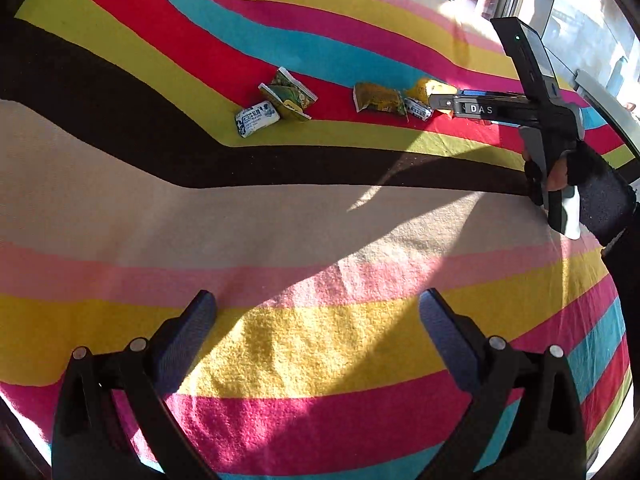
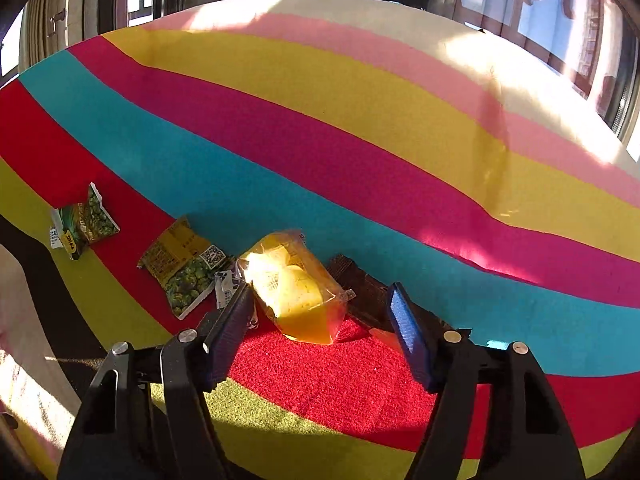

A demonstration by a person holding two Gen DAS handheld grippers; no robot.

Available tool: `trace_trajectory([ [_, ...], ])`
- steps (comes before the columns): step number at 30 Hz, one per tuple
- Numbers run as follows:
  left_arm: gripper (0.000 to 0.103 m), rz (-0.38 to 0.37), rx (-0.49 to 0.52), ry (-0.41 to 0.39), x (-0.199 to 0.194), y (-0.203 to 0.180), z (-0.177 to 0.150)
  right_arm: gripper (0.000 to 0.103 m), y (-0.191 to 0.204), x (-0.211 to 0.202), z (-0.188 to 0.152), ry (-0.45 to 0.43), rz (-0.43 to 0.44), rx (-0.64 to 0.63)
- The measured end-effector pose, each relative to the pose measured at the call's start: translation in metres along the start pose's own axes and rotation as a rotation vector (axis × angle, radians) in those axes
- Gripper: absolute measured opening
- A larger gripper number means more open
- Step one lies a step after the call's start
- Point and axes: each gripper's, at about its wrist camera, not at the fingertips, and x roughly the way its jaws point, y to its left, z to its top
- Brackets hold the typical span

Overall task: Organize snacks
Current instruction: 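Move both open tools back over the remaining snacks, then grasp the yellow bread bag with the right tool while the left tool grasps the green pea bag, then carry the yellow bread bag and green pea bag to the white box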

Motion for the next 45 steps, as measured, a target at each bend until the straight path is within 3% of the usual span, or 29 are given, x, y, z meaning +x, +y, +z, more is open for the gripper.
trace_trajectory([
  [5,0.101,0.043,0.027,-0.025,0.014,0.01,0.047,0.037,0.013,-0.007,0.0,-0.007,0.033,-0.077],
  [9,0.101,0.06,-0.002,-0.034,0.035,0.015,0.094,0.036,0.027,-0.014,-0.002,-0.022,-0.023,-0.138],
  [13,0.101,0.183,0.057,-0.045,0.064,0.002,0.136,0.036,0.022,-0.016,-0.001,-0.017,-0.011,-0.118],
  [16,0.101,0.307,0.147,-0.006,0.088,-0.007,0.153,0.036,0.018,-0.014,0.001,-0.016,-0.009,-0.118],
  [21,0.102,0.338,0.204,0.038,0.111,-0.015,0.161,0.037,0.011,-0.01,0.006,-0.011,0.015,-0.104],
  [24,0.1,0.321,0.178,0.031,0.111,-0.014,0.16,0.037,0.005,-0.009,0.008,-0.011,0.019,-0.095],
  [25,0.079,0.281,0.175,0.028,0.108,-0.016,0.157,0.037,0.0,-0.011,0.006,-0.012,0.014,-0.097],
  [27,0.045,0.105,0.138,0.037,0.099,-0.018,0.149,0.037,0.0,-0.011,0.007,-0.014,0.007,-0.106],
  [28,0.045,0.047,0.113,0.04,0.095,-0.019,0.145,0.037,0.001,-0.012,0.007,-0.014,0.005,-0.107],
  [33,0.045,-0.051,0.052,-0.015,0.066,-0.03,0.11,0.036,-0.002,-0.011,0.006,-0.007,0.005,-0.075],
  [40,0.045,-0.125,0.009,-0.042,0.032,-0.049,0.051,0.036,-0.013,-0.013,0.009,0.004,-0.006,-0.02],
  [45,0.045,-0.174,-0.002,-0.046,0.008,-0.046,0.001,0.036,-0.002,-0.05,-0.02,0.039,0.006,0.095],
])
